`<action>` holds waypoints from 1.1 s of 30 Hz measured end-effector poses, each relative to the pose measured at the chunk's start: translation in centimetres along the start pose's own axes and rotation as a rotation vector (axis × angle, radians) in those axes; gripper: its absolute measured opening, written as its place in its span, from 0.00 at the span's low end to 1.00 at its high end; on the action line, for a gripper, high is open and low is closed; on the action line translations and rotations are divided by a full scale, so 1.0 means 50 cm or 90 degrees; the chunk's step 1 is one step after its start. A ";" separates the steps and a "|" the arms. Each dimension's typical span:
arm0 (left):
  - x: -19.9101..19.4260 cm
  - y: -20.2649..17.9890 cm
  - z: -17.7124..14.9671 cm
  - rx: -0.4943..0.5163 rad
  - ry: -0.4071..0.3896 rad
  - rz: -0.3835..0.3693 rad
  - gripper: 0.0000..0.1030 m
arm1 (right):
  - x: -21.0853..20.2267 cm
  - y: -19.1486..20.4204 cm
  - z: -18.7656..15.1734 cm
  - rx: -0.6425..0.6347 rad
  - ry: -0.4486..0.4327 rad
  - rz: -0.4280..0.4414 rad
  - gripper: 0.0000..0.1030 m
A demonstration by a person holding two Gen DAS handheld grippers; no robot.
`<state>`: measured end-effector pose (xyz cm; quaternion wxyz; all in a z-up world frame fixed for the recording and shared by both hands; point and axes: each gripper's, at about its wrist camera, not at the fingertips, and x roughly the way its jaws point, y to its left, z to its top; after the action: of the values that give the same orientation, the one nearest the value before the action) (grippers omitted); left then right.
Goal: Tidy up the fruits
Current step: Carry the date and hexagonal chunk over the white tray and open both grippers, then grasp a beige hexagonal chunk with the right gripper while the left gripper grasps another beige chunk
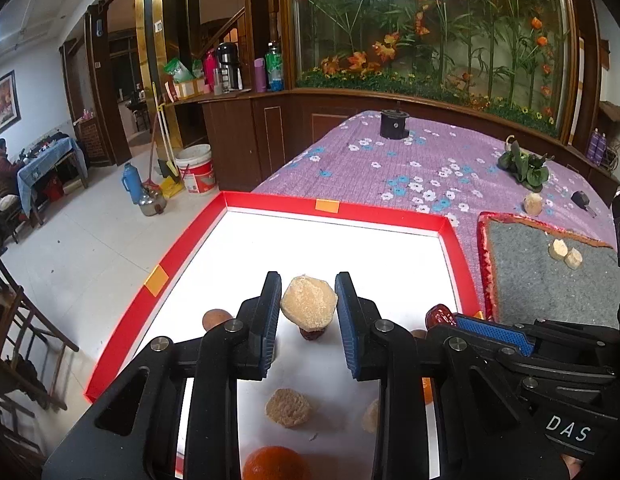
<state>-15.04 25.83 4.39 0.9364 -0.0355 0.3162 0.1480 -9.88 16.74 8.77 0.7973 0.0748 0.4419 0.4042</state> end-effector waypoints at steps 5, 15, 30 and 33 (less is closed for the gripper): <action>0.021 -0.002 -0.002 0.003 0.014 0.005 0.26 | 0.023 -0.012 0.003 0.012 0.018 0.001 0.18; 0.052 -0.014 -0.006 -0.002 0.053 0.052 0.62 | 0.010 -0.040 0.010 0.051 -0.003 0.030 0.38; -0.004 -0.137 0.003 0.078 0.021 0.024 0.64 | -0.175 -0.188 0.008 0.123 -0.092 -0.089 0.42; -0.012 -0.171 0.004 0.097 0.019 0.009 0.64 | -0.234 -0.260 0.007 0.147 -0.088 -0.170 0.42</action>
<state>-12.83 17.54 4.70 0.9305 0.0357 0.3407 0.1298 -5.38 -0.09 10.31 0.8587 0.1340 0.4354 0.2350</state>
